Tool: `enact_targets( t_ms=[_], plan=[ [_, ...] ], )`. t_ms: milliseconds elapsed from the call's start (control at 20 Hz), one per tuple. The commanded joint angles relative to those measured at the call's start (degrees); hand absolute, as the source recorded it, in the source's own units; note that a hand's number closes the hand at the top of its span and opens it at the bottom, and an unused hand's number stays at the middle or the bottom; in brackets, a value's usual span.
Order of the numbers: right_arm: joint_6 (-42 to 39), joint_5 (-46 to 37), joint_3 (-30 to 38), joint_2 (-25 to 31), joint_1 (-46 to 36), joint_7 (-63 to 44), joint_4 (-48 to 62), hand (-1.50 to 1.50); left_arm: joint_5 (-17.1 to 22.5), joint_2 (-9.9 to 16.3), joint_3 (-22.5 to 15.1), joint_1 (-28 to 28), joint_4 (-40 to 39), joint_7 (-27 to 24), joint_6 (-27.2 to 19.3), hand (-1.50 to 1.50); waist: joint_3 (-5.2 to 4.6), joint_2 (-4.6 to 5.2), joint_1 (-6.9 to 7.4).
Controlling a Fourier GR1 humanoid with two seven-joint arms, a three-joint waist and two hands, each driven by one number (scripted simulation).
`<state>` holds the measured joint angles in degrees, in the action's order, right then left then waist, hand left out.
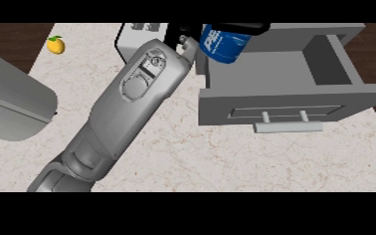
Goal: Pick up the can, place it into the drawer and close the drawer
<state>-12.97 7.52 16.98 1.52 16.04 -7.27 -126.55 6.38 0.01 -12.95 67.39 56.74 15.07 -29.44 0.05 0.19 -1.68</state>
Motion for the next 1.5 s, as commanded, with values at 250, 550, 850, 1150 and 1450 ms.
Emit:
enact_targets(
  t_ms=[250,550,850,1150,1450],
  plan=[
    [-1.6,-1.3,-1.5,-0.9,0.7,2.2,0.5,-1.5,7.0,0.0,-4.2,11.1,-14.9,-2.8,-4.2,1.5,0.04,0.28,-1.43],
    [-2.1,2.3,2.4,1.1,0.1,1.9,2.3,-1.5,8.4,0.0,-2.2,15.7,-21.5,-5.5,-0.9,1.5,0.05,0.22,-0.99],
    [1.6,-2.6,-2.4,0.3,-5.9,-3.5,0.9,-1.5,15.3,0.0,-8.4,17.4,-26.4,-7.7,-4.1,1.5,0.06,0.69,-2.79],
    [1.5,-3.2,-2.1,0.1,-5.3,-1.5,2.5,-1.5,17.6,0.0,-11.4,18.7,-30.6,-9.9,-4.1,1.5,0.08,0.81,-3.09],
    [1.3,-2.9,-1.8,1.1,-8.3,-1.3,4.9,-1.5,19.9,0.0,-15.9,15.7,-32.0,-14.2,-7.1,1.5,0.11,1.23,-4.11]
  ],
)
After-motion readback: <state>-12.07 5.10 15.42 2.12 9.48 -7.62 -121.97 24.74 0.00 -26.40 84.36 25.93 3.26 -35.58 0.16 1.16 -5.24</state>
